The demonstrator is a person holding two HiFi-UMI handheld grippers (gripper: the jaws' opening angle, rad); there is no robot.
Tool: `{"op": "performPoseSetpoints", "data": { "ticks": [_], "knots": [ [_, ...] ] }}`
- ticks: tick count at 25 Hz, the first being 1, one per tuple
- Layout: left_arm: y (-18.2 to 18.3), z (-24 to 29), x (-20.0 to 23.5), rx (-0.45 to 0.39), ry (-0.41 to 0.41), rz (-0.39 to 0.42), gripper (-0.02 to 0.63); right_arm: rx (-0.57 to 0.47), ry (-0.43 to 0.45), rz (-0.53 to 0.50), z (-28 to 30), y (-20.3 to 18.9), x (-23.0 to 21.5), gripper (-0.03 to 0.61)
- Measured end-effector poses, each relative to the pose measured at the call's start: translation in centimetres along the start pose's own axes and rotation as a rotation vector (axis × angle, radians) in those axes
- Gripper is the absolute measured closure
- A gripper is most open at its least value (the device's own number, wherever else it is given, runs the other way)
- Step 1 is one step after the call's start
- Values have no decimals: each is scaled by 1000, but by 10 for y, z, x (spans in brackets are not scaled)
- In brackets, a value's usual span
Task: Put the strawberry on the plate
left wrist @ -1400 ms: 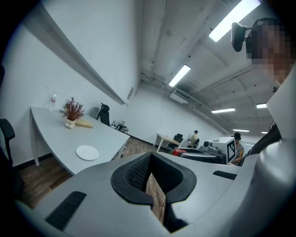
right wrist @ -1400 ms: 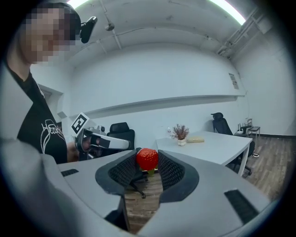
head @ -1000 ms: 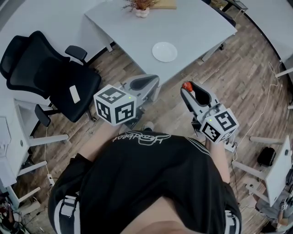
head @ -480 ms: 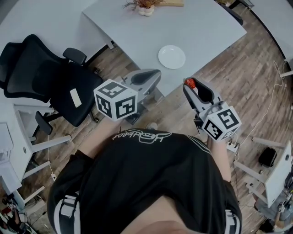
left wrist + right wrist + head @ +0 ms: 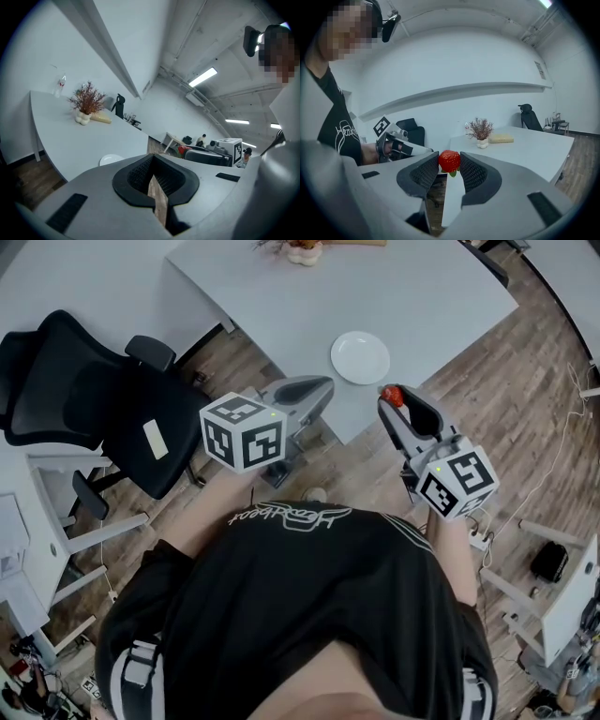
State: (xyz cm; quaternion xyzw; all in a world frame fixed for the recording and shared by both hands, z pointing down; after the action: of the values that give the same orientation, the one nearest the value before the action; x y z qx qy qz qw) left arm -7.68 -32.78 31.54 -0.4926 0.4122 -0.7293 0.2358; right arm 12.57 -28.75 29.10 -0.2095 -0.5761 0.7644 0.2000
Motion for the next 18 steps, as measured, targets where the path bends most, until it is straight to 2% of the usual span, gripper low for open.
{"op": "performPoseSetpoints", "data": {
  "ticks": [12,18],
  "knots": [
    [-22,19,36,42,4,-73,606,37,-10,-42,47,-5,-28,443],
    [-35,24,55,69,18,-106,606,71,-33,-77,77,-20,-45,443]
  ]
}}
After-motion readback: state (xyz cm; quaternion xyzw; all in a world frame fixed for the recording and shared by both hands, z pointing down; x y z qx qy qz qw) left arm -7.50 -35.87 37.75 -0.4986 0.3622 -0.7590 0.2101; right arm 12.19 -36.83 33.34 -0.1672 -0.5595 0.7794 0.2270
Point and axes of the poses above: the fingertips, and each gripper's own axes: z forward along the fingers, x to its left, y out of its top, the point moved 8 cm from there along -z, backward along the fingers, and after that the axes turned 9 degrees about -y, right-handed, at the moved point
